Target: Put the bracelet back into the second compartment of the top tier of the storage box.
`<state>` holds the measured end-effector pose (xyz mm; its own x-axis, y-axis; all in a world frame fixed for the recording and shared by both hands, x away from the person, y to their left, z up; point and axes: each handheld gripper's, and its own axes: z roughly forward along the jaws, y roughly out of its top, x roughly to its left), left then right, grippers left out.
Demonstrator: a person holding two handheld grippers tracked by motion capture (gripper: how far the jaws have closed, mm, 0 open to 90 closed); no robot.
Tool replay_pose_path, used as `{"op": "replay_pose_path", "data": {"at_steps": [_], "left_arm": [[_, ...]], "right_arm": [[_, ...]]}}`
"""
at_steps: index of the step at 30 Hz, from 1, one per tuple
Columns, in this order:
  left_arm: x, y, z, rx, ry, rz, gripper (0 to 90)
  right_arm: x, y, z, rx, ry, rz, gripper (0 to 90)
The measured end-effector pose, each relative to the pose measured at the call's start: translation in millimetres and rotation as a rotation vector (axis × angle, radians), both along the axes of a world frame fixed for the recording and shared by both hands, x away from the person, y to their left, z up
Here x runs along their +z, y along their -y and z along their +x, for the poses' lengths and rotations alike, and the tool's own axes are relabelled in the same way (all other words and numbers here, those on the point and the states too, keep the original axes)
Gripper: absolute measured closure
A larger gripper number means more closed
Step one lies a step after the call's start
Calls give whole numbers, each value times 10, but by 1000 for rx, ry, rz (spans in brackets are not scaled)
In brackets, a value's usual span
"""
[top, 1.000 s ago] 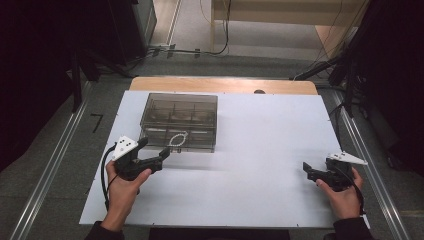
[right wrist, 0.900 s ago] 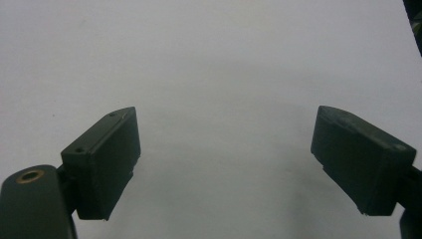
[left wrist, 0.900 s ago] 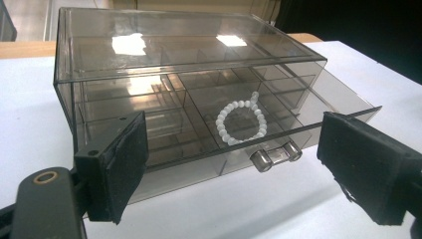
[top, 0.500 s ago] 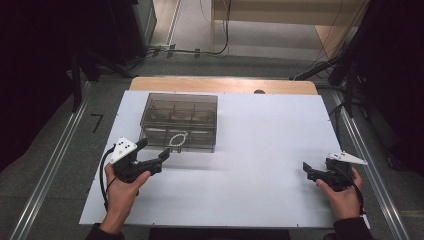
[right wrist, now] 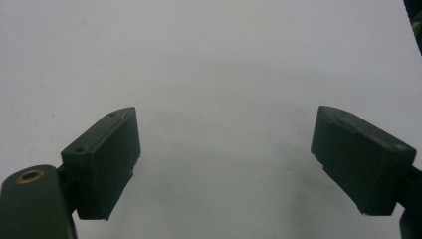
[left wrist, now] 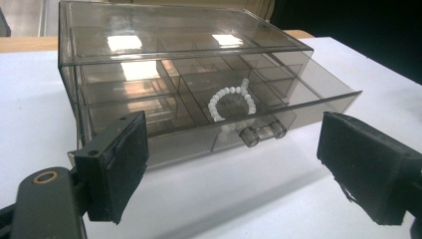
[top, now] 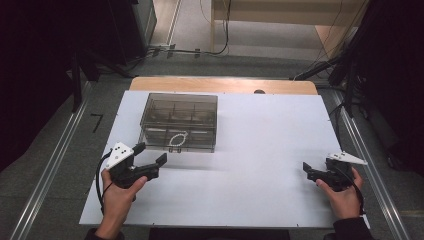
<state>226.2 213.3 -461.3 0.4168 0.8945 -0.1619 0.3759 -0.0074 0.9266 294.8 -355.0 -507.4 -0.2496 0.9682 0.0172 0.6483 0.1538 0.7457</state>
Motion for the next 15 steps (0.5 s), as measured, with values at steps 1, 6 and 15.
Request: {"op": "replay_pose_path", "data": {"at_steps": [1, 6, 15], "left_arm": [[-4, 0, -7, 0, -2, -2, 133], [-24, -24, -33, 1, -11, 3, 133], [-144, -140, -68, 37, -58, 42, 133]], "right_arm": [[0, -1, -1, 1, 0, 0, 104], [0, 2, 0, -2, 0, 0, 105], [1, 7, -3, -2, 1, 2, 104]]}}
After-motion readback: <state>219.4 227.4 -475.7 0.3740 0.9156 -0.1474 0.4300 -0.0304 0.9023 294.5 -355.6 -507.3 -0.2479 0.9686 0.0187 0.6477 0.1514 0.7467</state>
